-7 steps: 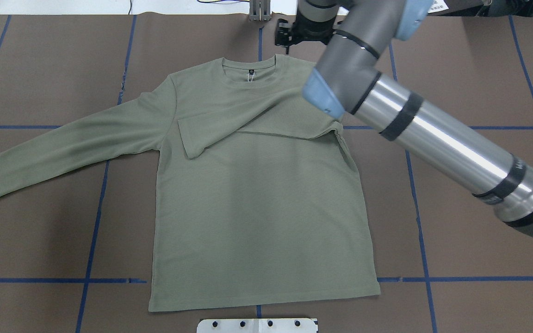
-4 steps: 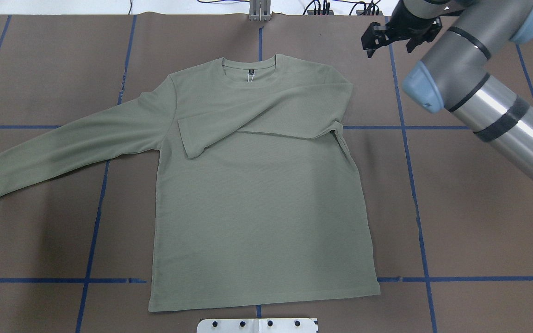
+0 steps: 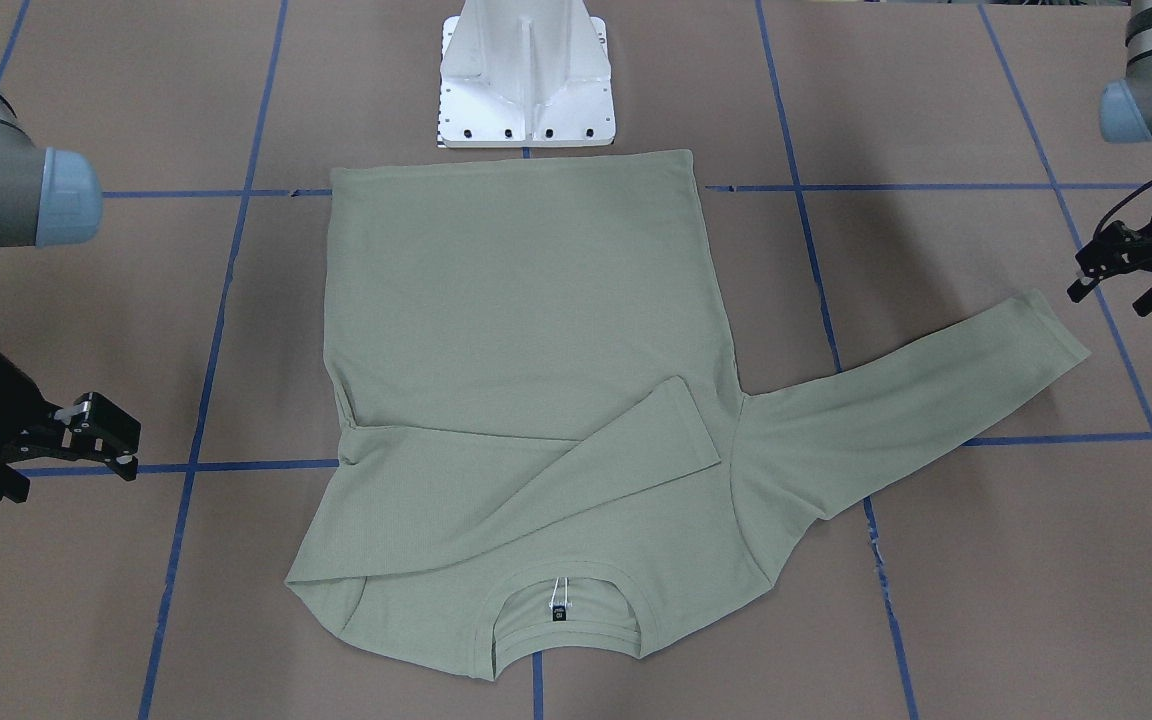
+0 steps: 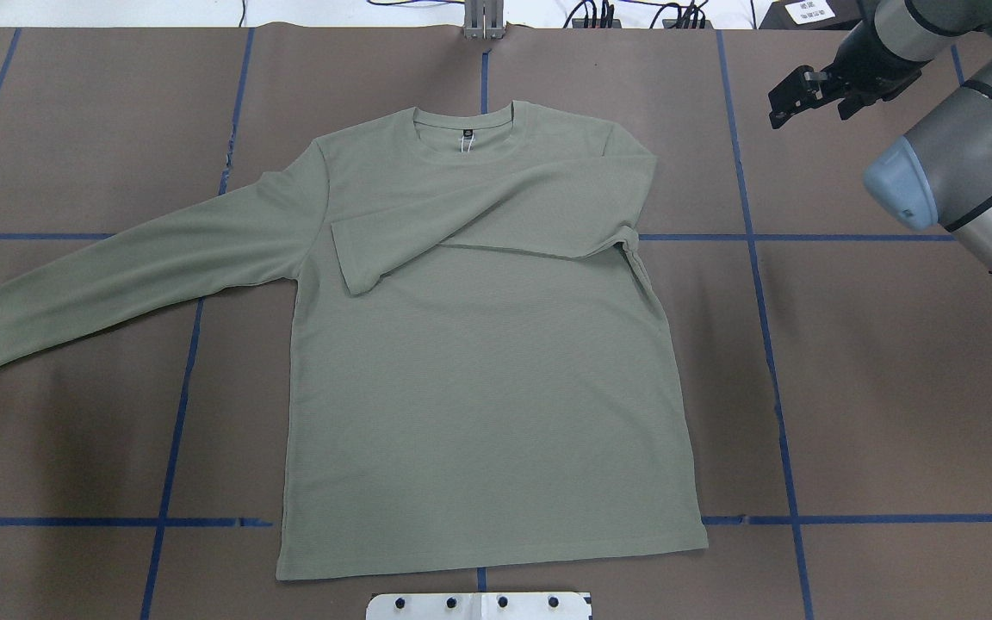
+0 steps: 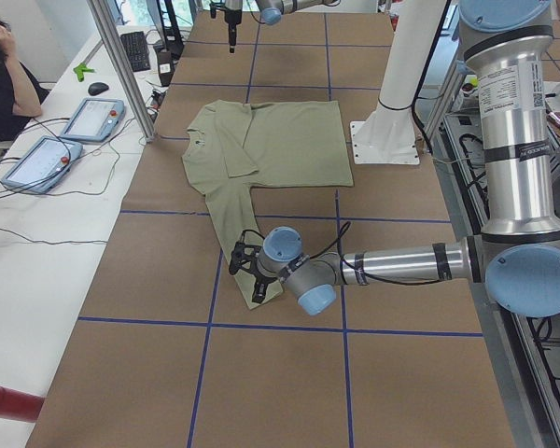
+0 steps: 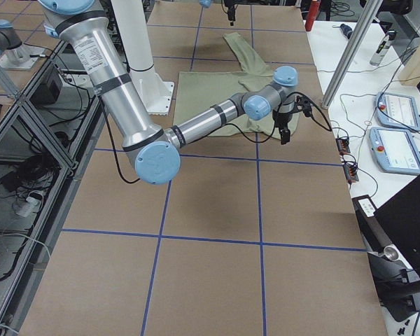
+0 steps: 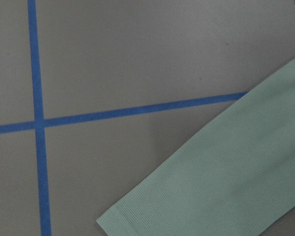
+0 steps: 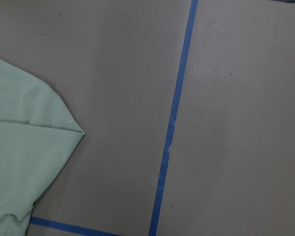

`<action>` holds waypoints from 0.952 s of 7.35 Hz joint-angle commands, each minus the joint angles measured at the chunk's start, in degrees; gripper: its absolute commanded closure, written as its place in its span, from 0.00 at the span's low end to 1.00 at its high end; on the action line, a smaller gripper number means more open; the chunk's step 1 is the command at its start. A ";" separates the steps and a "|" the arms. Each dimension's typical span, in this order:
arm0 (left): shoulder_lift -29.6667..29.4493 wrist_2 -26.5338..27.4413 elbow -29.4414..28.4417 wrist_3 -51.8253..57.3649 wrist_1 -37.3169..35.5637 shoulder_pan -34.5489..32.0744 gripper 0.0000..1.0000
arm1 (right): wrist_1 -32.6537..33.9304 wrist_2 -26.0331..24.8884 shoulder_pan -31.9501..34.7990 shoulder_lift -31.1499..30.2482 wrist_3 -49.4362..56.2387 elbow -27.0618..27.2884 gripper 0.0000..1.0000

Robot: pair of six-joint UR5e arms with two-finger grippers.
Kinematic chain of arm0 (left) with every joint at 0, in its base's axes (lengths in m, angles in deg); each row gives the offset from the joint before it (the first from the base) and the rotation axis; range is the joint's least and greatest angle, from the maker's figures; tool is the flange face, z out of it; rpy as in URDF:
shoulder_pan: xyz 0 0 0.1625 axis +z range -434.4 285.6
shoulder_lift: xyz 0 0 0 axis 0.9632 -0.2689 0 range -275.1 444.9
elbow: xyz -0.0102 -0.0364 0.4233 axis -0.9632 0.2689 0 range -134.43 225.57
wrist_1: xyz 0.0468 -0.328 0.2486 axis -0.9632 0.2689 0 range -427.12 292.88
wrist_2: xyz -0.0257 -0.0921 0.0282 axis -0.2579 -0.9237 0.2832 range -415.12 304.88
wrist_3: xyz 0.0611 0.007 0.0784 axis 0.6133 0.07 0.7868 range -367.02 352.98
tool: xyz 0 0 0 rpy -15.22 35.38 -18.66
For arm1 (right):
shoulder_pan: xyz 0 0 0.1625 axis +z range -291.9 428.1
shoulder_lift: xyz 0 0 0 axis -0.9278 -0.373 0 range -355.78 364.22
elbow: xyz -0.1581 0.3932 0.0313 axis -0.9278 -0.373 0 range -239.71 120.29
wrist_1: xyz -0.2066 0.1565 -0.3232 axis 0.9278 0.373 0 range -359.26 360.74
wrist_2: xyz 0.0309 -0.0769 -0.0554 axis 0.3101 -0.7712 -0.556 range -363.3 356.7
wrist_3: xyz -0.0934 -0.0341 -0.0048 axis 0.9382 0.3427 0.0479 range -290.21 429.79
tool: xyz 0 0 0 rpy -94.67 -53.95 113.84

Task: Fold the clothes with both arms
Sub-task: 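Raise the right gripper away while the left gripper reaches the other sleeve cuff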

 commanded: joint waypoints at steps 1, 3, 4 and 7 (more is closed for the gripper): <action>0.29 0.61 -0.91 -5.71 1.09 2.82 0.22 | -0.69 0.30 0.19 -0.81 -0.04 0.10 0.00; 0.20 0.70 -3.27 -5.83 3.45 5.03 0.22 | -0.69 0.22 0.19 -0.90 -0.12 0.10 0.00; -0.33 0.70 -4.24 -5.83 3.64 5.91 0.22 | -0.69 0.22 0.19 -0.98 -0.12 0.36 0.00; -0.59 0.70 -4.51 -5.48 4.25 8.28 0.22 | -0.69 0.22 0.19 -1.34 -0.12 0.45 0.00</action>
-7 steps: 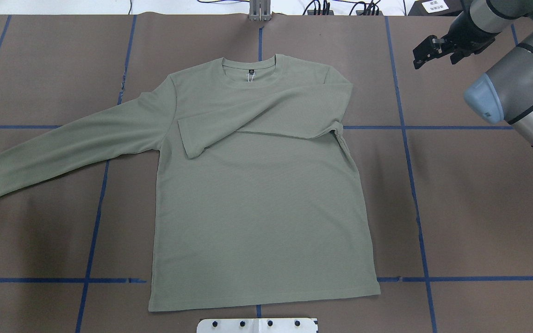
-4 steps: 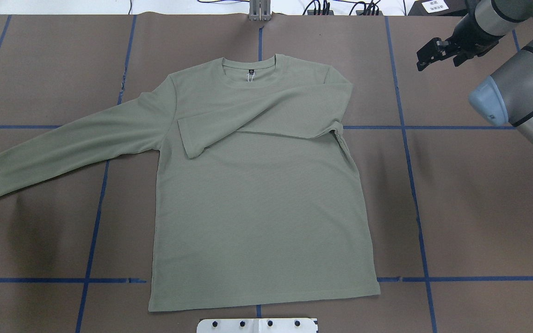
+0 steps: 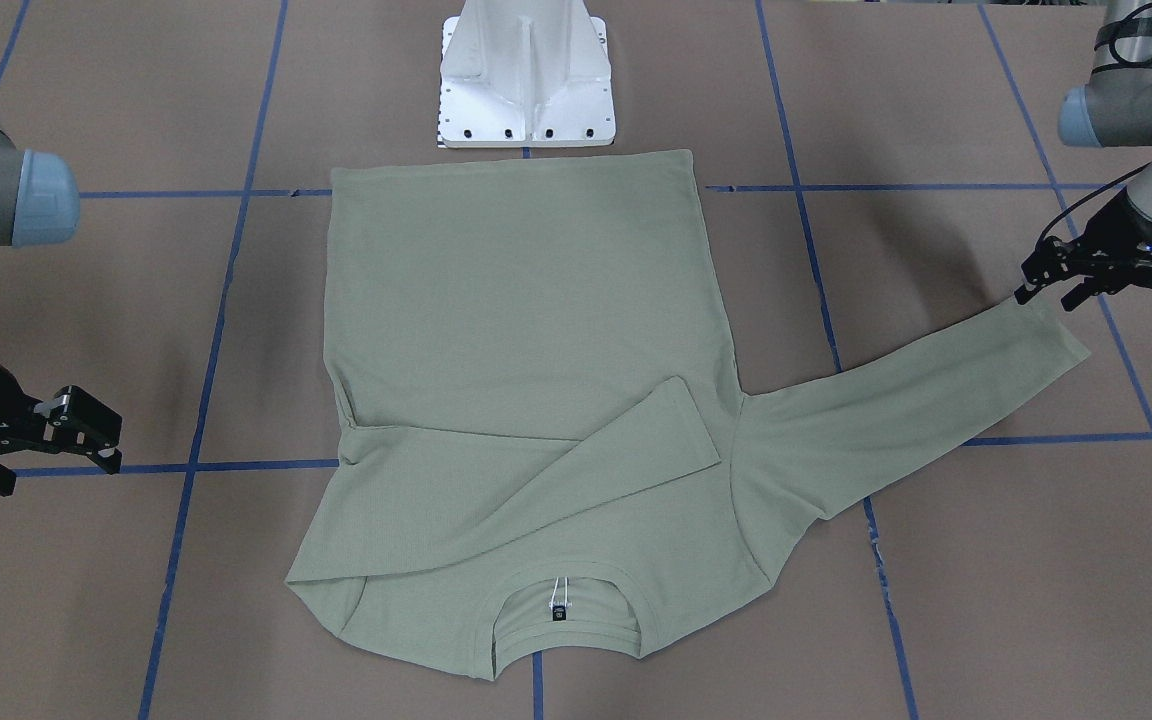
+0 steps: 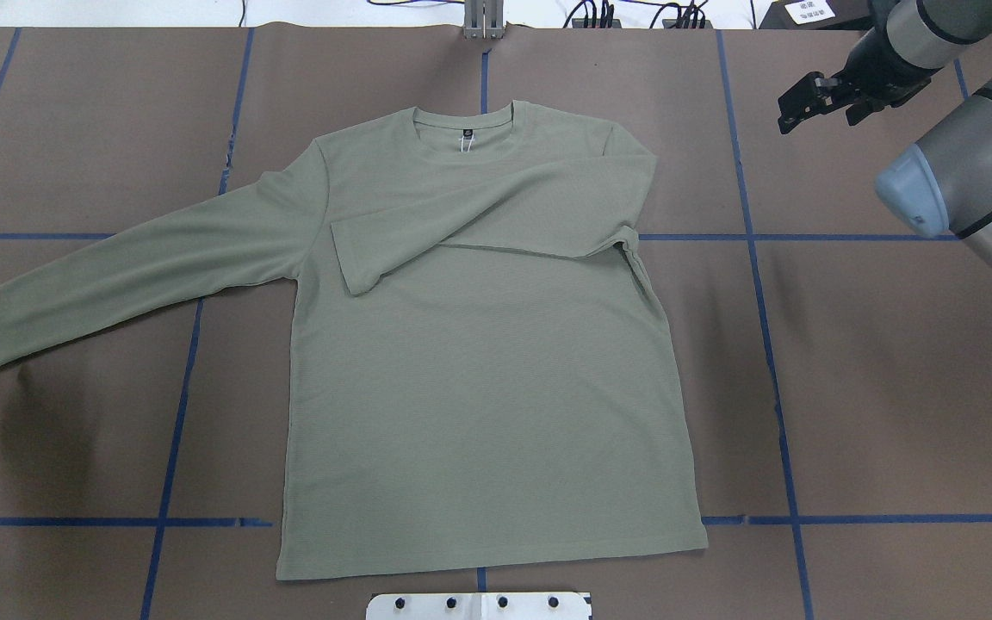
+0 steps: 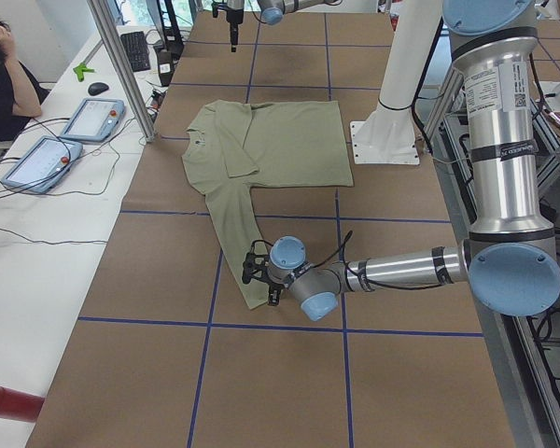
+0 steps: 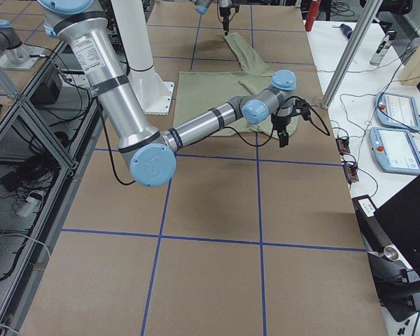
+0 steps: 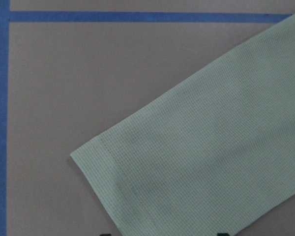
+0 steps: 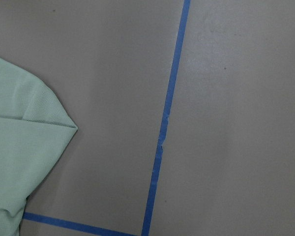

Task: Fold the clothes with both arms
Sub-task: 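Raise the right gripper away while the left gripper reaches the other sleeve cuff, then grasp the other sleeve cuff with the left gripper and lift it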

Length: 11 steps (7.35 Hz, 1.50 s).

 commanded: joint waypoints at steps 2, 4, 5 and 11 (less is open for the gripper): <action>0.01 0.00 -0.18 0.34 0.54 1.06 0.27 | 0.00 0.00 0.00 -0.17 -0.09 0.05 0.00; 0.19 0.00 -0.27 0.43 0.54 1.14 0.44 | 0.00 0.00 0.00 -0.17 -0.26 0.05 0.00; 0.36 0.00 -0.27 0.43 0.54 1.06 0.47 | 0.00 0.00 0.00 -0.17 -0.26 0.05 0.00; 0.63 1.14 -0.27 0.78 1.77 1.23 1.00 | 0.00 0.00 0.00 -0.09 -0.44 0.14 0.00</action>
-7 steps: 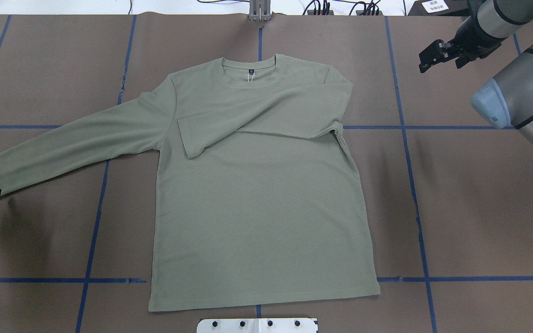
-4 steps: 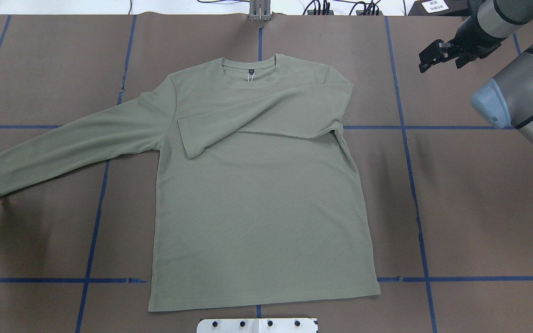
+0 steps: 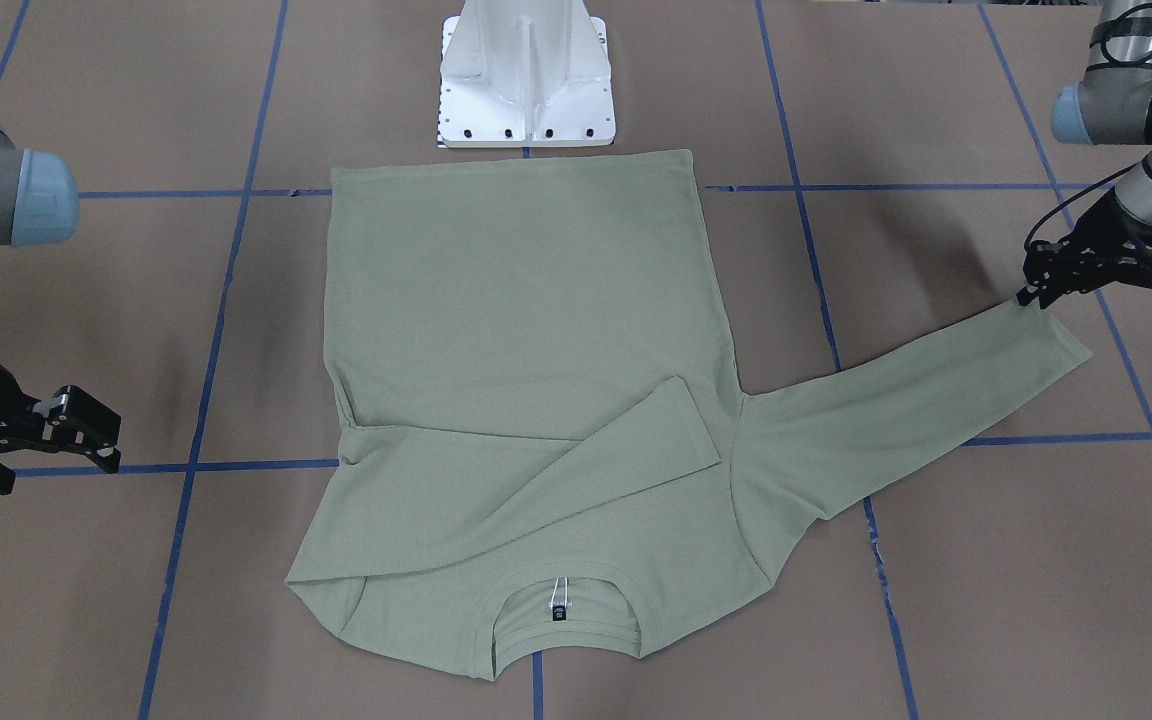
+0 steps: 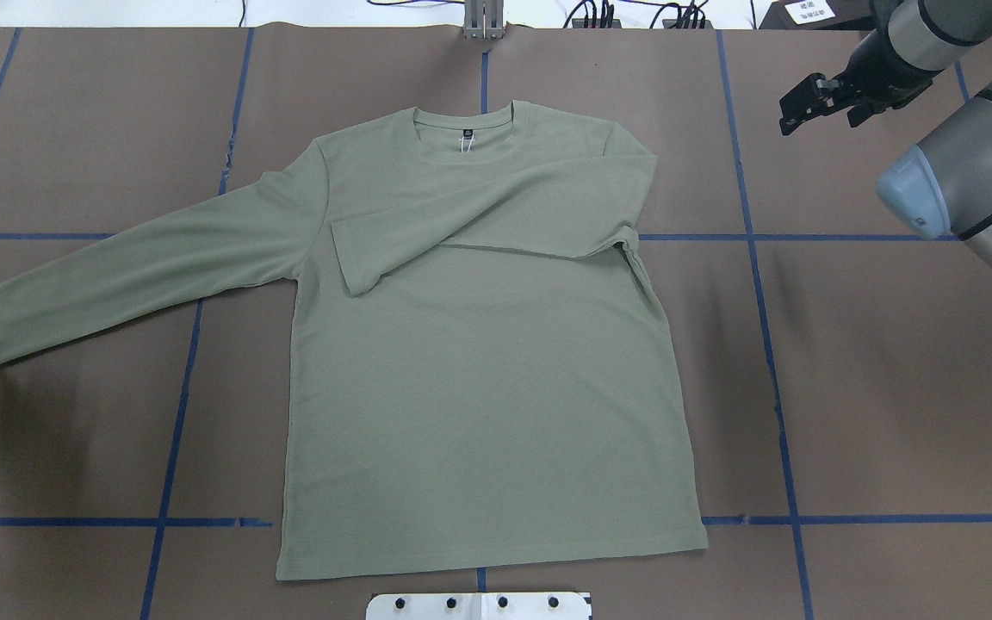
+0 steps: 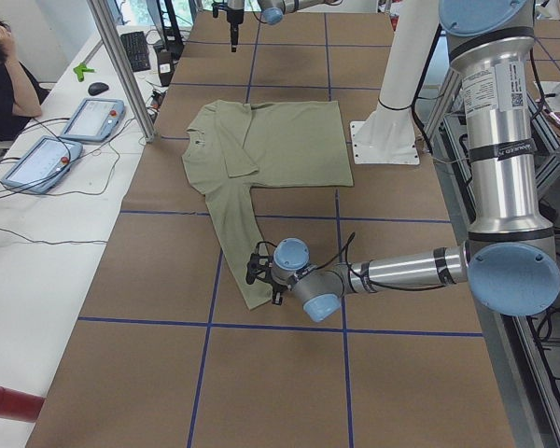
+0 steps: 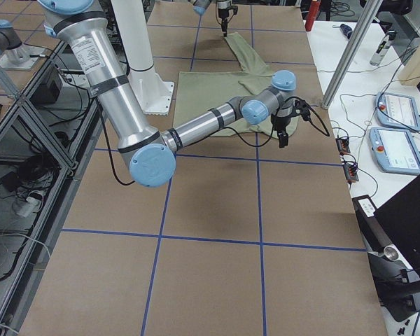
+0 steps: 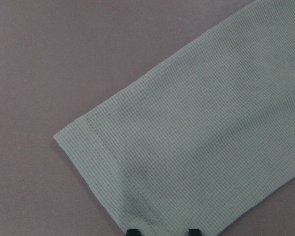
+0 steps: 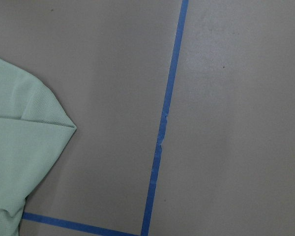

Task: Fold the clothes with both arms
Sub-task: 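Grasp the other sleeve cuff with the left gripper and lift it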

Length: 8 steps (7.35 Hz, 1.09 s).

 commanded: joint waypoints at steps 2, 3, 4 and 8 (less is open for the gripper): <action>-0.74 -0.04 1.09 -0.01 1.90 -0.07 1.00 | 0.00 0.00 0.00 0.01 -0.39 0.50 0.00; -1.18 -0.56 4.23 -0.19 1.73 -0.16 1.00 | 0.00 0.00 0.00 0.01 -0.92 0.59 0.00; -2.58 -0.74 7.04 -0.54 1.38 -0.77 1.00 | 0.00 0.00 0.00 0.01 -0.92 0.68 0.00; -19.50 -0.57 11.27 -2.73 -16.38 -2.44 1.00 | 0.00 0.00 0.00 0.01 -0.92 0.68 0.00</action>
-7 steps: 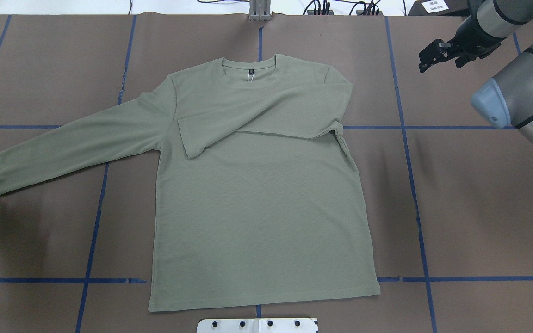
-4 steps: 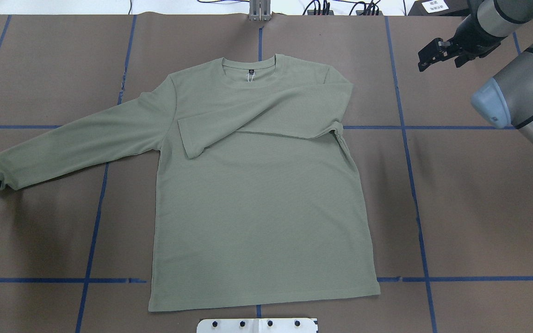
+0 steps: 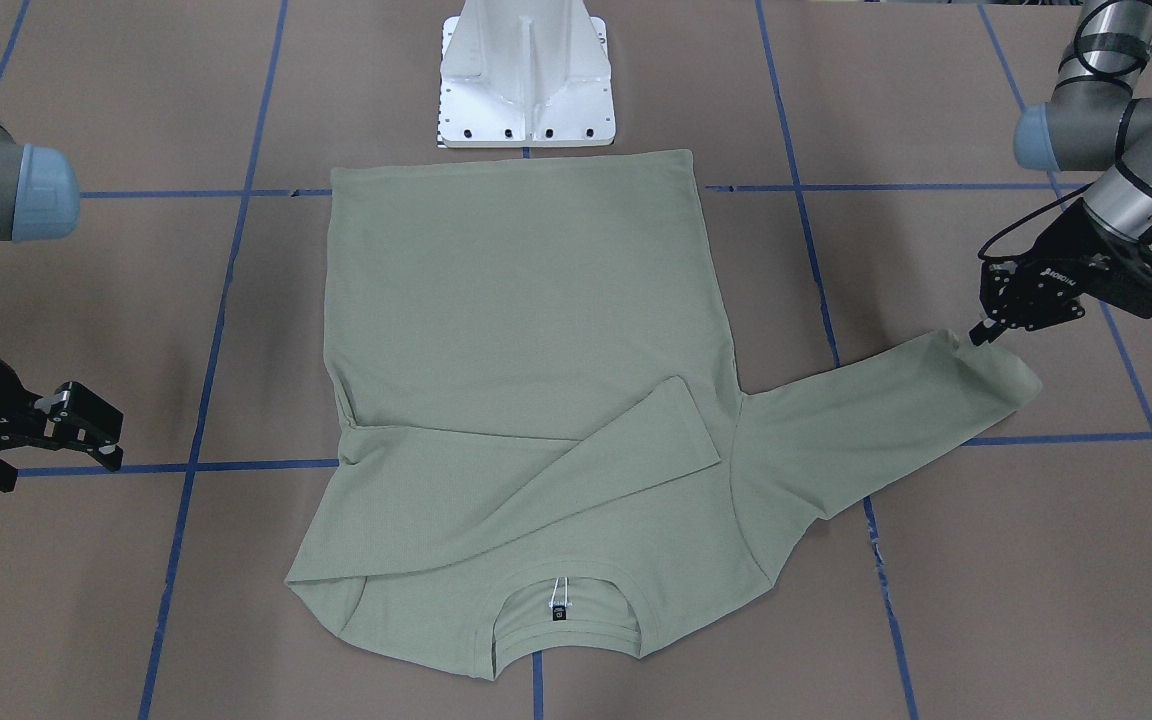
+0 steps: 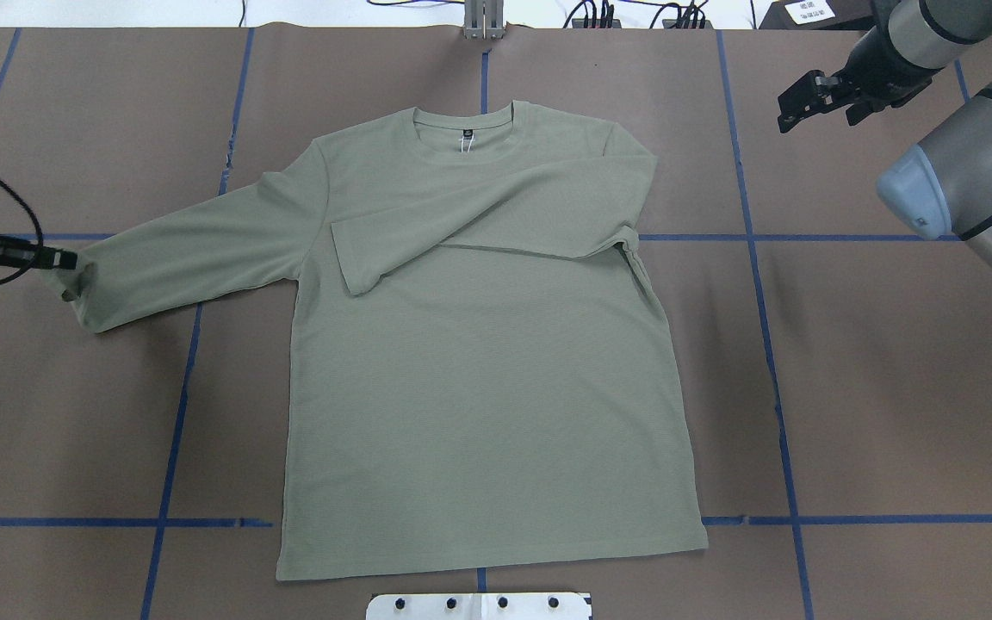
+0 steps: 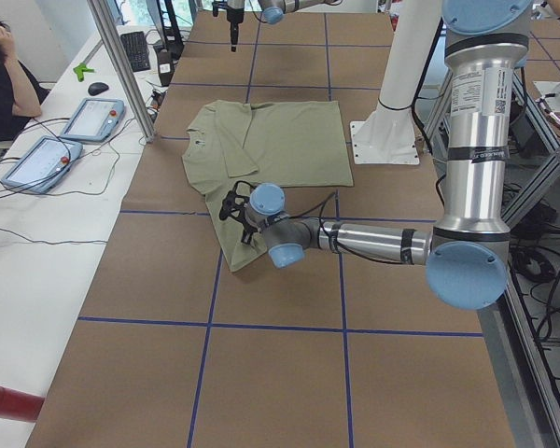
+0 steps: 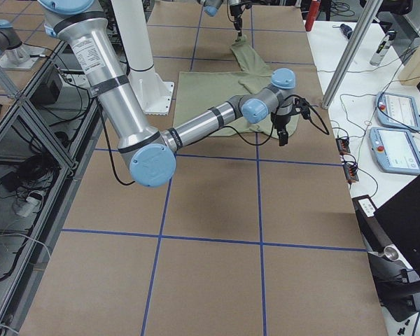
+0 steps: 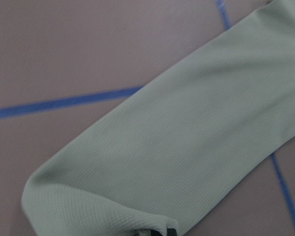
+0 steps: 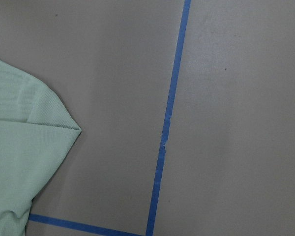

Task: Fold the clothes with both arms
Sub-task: 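Grasp the other sleeve cuff with the left gripper and lift it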

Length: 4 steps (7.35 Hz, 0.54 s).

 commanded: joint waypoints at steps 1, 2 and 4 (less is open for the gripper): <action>-13.53 0.07 2.92 -1.71 -18.13 -0.32 1.00 | 0.00 -0.09 0.00 -0.09 0.00 0.01 0.00; -22.39 0.24 3.02 -3.72 -28.93 -0.06 1.00 | 0.00 -0.09 0.00 -0.18 0.00 0.01 0.00; -34.12 0.50 2.23 -11.95 -35.10 1.34 1.00 | 0.09 -0.09 0.35 -0.26 0.09 -0.08 0.00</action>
